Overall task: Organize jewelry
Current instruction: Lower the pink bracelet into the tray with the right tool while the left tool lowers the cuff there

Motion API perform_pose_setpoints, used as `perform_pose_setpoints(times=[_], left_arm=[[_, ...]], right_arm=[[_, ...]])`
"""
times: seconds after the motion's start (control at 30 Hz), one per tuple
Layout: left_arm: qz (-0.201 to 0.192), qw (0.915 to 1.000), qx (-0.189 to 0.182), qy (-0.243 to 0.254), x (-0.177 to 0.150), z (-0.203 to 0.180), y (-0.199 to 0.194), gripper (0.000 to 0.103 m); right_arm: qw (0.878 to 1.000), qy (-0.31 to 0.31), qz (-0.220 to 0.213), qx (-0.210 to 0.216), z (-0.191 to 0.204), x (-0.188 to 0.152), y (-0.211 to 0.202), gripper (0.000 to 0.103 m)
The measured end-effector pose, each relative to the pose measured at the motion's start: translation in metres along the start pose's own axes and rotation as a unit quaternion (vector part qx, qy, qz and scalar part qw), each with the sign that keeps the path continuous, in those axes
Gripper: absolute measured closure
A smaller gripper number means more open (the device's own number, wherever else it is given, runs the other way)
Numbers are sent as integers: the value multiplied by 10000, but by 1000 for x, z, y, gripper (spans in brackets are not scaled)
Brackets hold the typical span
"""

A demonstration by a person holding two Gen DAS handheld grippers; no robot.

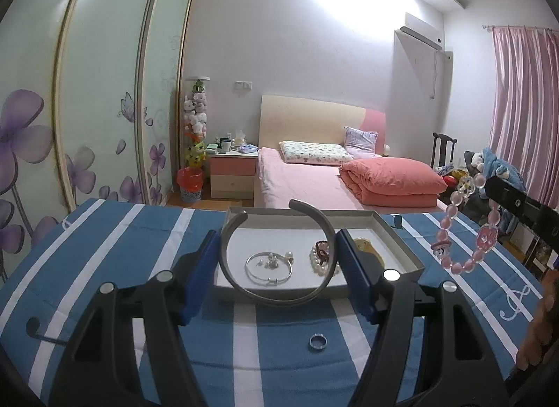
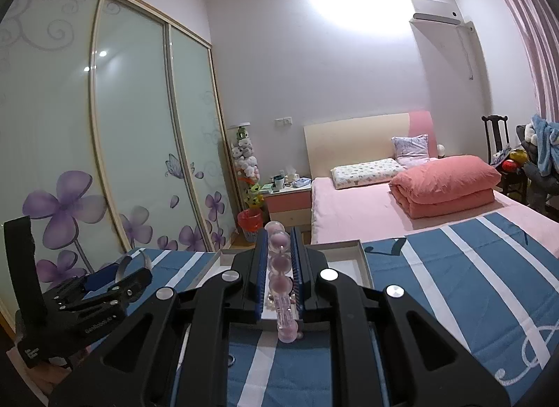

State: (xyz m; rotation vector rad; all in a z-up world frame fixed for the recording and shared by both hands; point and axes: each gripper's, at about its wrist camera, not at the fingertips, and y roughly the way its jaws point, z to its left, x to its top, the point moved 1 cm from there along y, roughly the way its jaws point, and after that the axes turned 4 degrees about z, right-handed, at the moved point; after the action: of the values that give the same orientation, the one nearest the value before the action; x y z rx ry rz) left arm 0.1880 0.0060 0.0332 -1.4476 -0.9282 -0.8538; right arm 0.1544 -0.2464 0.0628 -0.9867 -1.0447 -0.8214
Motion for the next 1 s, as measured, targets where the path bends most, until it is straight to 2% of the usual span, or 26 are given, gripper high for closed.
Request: perform_pose_setpoints(times=[0.2, 0.53, 1.0], left_arm=[[38, 10000, 21, 52, 12, -1, 31, 37], [163, 9997, 79, 138, 20, -1, 81, 37], [658, 9978, -10, -38, 15, 11, 159, 37]], right_arm=[[10000, -72, 24, -7, 2, 7, 18, 89], [9994, -45, 349, 58, -4, 10, 65, 89], [9901, 425, 1302, 303, -16, -9, 157, 89]])
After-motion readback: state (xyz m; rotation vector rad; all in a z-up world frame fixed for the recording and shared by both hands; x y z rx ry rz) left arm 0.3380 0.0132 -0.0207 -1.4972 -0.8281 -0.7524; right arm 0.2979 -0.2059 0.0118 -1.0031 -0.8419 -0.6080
